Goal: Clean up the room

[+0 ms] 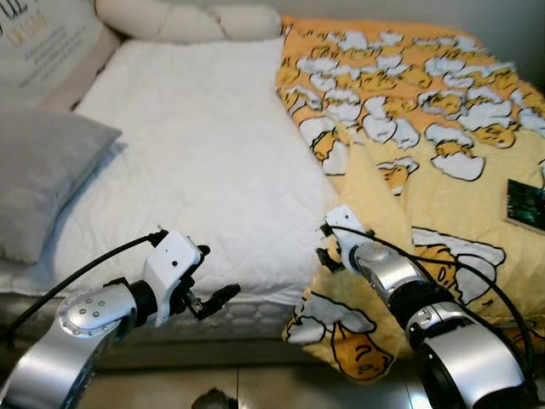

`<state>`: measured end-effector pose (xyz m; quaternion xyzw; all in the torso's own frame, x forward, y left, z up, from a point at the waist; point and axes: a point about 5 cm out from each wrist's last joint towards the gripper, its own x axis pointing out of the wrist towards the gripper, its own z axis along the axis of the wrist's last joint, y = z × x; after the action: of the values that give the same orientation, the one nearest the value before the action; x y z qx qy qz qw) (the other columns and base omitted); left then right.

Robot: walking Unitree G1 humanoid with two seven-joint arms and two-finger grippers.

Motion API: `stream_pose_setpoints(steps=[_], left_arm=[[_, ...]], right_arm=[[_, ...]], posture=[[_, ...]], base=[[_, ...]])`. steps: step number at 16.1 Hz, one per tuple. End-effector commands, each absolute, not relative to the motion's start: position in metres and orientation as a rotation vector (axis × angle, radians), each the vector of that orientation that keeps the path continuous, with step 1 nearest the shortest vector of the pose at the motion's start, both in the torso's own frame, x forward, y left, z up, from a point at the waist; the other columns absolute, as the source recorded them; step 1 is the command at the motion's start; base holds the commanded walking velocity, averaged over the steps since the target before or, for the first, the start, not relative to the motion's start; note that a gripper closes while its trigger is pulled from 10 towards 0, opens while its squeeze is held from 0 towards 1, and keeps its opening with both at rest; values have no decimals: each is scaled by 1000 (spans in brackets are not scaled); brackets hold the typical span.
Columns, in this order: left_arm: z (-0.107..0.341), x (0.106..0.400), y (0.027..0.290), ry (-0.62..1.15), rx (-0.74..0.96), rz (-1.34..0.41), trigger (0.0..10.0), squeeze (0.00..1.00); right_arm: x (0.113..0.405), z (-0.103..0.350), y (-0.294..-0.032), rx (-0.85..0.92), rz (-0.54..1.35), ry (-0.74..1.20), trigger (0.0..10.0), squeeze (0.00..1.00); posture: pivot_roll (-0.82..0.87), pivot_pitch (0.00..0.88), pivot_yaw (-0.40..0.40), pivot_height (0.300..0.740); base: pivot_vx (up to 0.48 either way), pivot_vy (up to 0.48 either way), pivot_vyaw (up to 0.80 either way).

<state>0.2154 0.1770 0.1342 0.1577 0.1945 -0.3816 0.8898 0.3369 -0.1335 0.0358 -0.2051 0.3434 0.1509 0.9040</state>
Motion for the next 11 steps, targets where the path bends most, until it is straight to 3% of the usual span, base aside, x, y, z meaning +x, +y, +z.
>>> stream_pose_setpoints(steps=[1,3,4,5,6,11], left_arm=[[143,211,176,394,340,-809,10000,0],[147,204,181,411,346,-805,10000,0],[150,198,181,416,346,-805,10000,0],[151,197,181,416,344,-806,10000,0],[154,193,180,418,348,-810,10000,0],[159,179,179,432,348,-805,10000,0]], right_arm=[[339,37,-138,-437,286,706,10000,0],[336,32,-137,-387,268,724,10000,0],[333,29,-137,-346,256,731,4667,0],[333,28,-136,-330,252,732,4667,0],[331,26,-136,-331,245,736,0,0],[328,21,-135,-290,232,722,0,0]], posture=[[147,160,-12,740],[160,192,-11,740],[170,211,-11,740],[171,215,-11,740],[176,233,-13,740],[199,250,-14,740]], base=[[0,0,0],[0,0,0],[0,0,0],[0,0,0],[0,0,0],[0,0,0]])
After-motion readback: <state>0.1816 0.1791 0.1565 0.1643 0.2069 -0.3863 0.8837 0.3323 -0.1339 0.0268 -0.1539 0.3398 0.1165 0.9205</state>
